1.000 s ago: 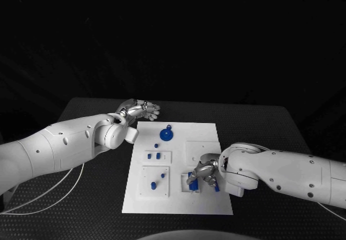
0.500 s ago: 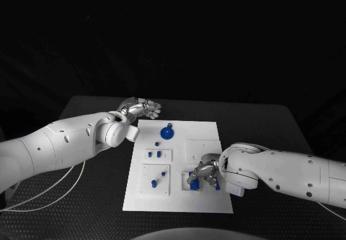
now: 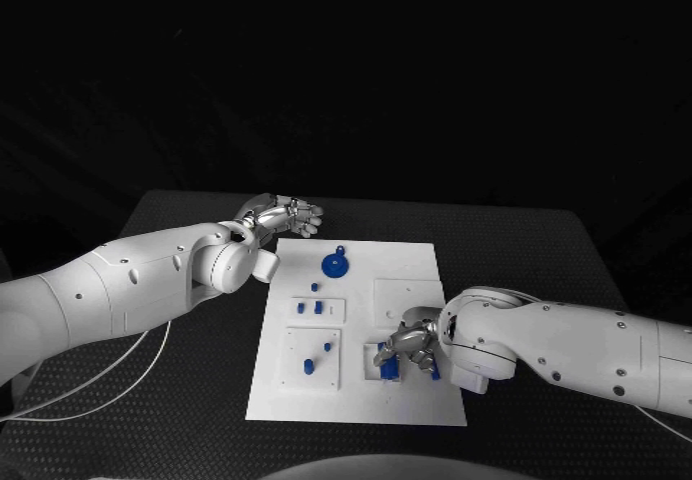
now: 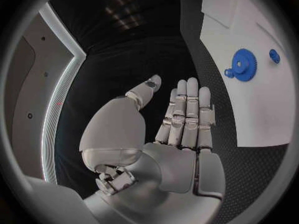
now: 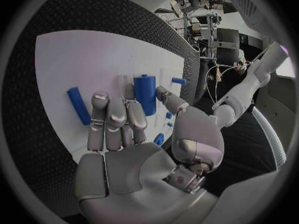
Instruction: Assemble the parts on the task board
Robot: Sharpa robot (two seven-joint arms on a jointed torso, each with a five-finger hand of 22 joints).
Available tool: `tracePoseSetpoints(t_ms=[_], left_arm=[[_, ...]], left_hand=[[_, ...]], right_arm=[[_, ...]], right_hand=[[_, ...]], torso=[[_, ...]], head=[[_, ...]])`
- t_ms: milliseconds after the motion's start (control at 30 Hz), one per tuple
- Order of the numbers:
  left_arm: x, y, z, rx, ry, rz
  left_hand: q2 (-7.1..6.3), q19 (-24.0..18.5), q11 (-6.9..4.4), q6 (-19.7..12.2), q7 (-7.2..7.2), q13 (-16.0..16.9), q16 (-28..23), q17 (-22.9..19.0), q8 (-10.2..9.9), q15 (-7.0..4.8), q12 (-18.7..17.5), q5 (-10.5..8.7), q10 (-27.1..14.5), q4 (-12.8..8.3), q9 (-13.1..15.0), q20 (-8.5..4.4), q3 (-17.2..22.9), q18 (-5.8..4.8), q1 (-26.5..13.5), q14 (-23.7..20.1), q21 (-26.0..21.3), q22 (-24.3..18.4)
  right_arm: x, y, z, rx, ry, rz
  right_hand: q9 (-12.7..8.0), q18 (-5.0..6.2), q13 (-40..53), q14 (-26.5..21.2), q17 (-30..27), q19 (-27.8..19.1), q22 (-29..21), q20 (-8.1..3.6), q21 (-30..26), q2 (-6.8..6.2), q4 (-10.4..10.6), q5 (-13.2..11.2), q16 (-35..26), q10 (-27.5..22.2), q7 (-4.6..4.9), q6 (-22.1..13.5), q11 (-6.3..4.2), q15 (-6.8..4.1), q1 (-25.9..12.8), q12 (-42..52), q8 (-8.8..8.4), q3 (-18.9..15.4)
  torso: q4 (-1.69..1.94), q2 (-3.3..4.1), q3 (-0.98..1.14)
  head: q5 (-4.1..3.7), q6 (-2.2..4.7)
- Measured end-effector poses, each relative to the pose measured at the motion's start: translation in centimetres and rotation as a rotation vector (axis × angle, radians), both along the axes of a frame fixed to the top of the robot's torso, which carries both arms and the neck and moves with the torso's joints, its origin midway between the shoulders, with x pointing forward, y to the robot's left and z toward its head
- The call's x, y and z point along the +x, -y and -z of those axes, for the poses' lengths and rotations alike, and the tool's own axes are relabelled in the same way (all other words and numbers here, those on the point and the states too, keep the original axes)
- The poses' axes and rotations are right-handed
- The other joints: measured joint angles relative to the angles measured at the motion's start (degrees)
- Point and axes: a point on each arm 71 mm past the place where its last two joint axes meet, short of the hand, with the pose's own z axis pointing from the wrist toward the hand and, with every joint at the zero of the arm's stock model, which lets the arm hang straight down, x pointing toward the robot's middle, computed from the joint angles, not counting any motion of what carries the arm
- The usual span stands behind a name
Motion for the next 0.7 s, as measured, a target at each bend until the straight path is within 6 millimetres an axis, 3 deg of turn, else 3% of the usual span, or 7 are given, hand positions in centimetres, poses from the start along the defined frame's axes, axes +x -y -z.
tracePoseSetpoints(t_ms=[533,700], left_arm=[[-0.04,-0.22,0.00,0.001,-0.002,-0.002],[-0.04,-0.20,0.00,0.001,-0.003,-0.002]], left_hand=[[0.00,0.00,0.00,0.00,0.00,-0.04,-0.04,0.06,0.00,0.00,0.00,0.00,0.00,0.00,0.00,0.00,0.00,0.00,0.00,0.00,0.00,0.04],[0.00,0.00,0.00,0.00,0.00,-0.04,-0.22,0.10,0.00,0.00,0.00,0.00,0.00,0.00,0.01,0.00,0.00,0.00,0.00,0.00,0.00,0.03]], right_arm=[[-0.06,-0.15,-0.03,-0.006,0.004,0.001],[-0.07,-0.17,-0.03,-0.007,0.006,0.000]], right_hand=[[0.00,0.00,0.00,0.02,-0.27,0.00,-0.22,0.00,0.00,-0.90,0.67,-0.30,0.00,0.09,0.00,-0.01,0.09,0.02,-0.89,0.00,0.05,0.35],[0.03,0.00,-0.01,-0.21,-0.65,0.00,-0.71,0.00,0.23,-4.27,3.38,-2.44,0.00,0.29,0.00,0.00,-0.11,-0.20,-1.81,-0.28,-0.35,1.46]], torso=[[-0.03,-0.03,0.00],[-0.04,-0.03,0.00]], head=[[0.18,-0.36],[0.25,-0.37]])
